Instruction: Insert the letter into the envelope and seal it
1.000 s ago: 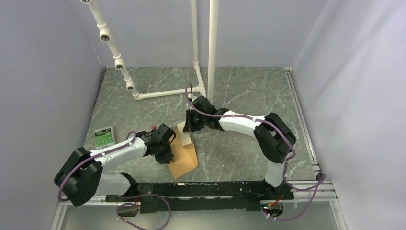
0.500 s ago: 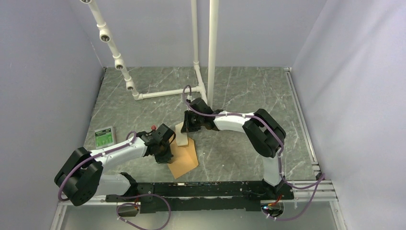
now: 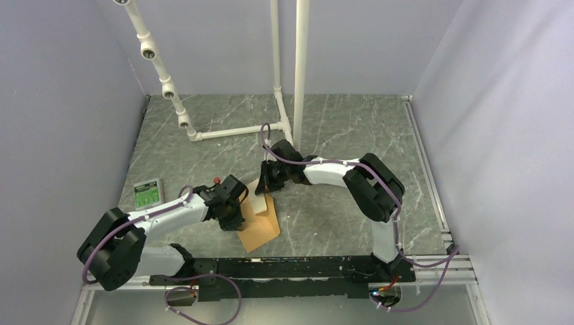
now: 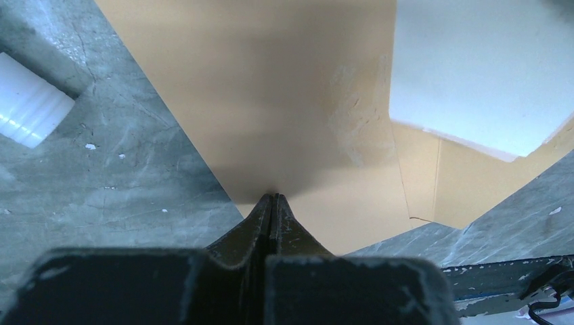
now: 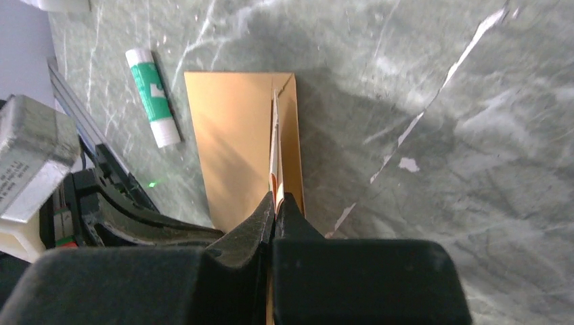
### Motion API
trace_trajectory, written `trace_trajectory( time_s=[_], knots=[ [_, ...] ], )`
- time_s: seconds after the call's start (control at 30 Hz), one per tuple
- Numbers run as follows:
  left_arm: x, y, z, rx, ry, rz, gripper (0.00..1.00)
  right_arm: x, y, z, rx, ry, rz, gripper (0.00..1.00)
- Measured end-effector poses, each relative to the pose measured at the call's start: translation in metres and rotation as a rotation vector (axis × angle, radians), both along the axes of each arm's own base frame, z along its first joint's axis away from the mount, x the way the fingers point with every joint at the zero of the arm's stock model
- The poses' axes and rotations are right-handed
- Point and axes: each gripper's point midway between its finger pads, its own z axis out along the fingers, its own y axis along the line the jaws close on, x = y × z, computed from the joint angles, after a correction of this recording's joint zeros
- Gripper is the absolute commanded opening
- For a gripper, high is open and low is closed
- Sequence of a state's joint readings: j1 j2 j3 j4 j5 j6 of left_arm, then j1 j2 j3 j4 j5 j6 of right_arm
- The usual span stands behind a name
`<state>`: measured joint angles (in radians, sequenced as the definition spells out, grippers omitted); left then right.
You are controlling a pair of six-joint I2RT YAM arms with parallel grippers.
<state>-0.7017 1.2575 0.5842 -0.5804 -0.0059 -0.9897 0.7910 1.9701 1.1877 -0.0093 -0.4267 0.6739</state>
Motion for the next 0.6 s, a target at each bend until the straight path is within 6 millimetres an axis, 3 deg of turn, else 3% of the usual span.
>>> trace_trajectory(
  time_s=[0.4, 0.6],
  knots=[
    [0.0, 0.0, 0.0, 0.004, 0.006, 0.003, 0.02, -0.031, -0.015, -0.014, -0.058, 0.129, 0.059, 0.0],
    [0.0, 0.0, 0.0, 0.004, 0.007, 0.003, 0.02, -0.044, -0.01, -0.02, -0.07, 0.132, 0.097, 0.01]
  ],
)
